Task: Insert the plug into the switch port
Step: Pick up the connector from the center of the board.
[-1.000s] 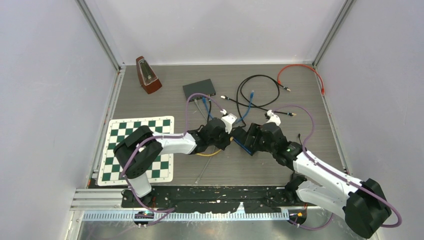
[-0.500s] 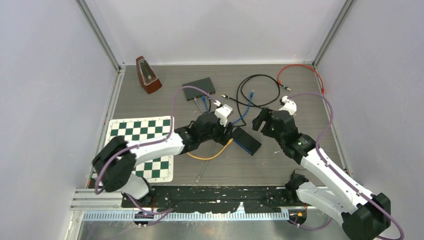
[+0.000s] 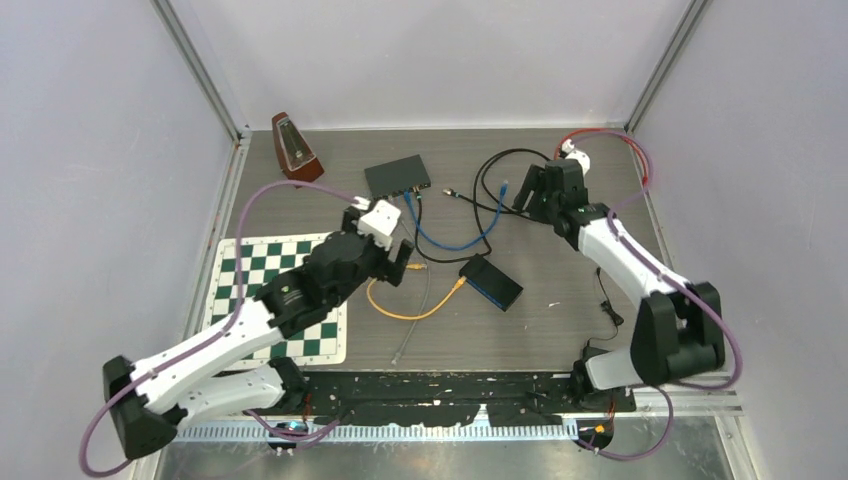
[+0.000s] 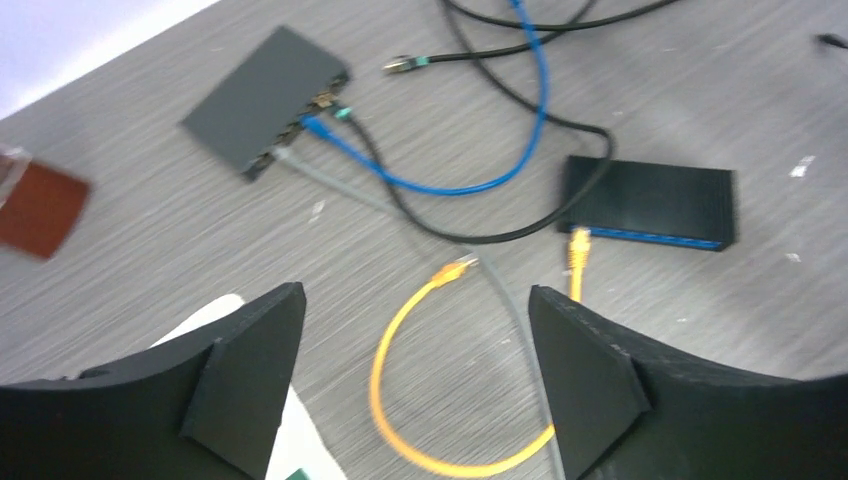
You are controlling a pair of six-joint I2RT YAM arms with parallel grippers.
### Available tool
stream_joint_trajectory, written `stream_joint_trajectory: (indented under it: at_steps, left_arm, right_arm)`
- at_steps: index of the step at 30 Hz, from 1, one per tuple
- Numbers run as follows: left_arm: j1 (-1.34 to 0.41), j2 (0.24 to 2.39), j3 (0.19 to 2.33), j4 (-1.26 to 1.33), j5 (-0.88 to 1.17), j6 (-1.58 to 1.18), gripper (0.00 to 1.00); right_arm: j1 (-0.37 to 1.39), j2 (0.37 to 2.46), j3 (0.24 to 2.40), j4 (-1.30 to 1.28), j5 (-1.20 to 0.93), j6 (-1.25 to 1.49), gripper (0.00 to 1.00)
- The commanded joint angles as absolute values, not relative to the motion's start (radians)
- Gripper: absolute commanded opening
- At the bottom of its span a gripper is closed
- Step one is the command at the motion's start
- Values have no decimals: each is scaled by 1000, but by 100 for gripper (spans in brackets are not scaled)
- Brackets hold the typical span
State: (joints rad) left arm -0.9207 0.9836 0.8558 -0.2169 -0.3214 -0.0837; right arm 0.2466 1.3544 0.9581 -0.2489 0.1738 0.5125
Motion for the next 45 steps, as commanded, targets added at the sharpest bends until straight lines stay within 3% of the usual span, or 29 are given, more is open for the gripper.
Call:
stream_joint_trajectory:
  at_steps: [1,5,15,27,45]
  left_arm:
    - [-913,853,842,-395,-535,-18,90]
    - [-913,744,837,-505,-617,-14,99]
    - [-914,469,637,-399,-657,84,100]
    - [-914,551,667,-436,-704,123,99]
    - [-914,542,663,-433,-696,139,96]
  right_arm:
    - [218,1502,1080,-145,111,462,74]
    - [151,1632,1191,-241,136,469,70]
    - [-84,1797,1300,-148,33,729,70]
    - [-163,1958,1332,72,-76,1026,70]
    - [-164,2161,1418,224,-95,1232,67]
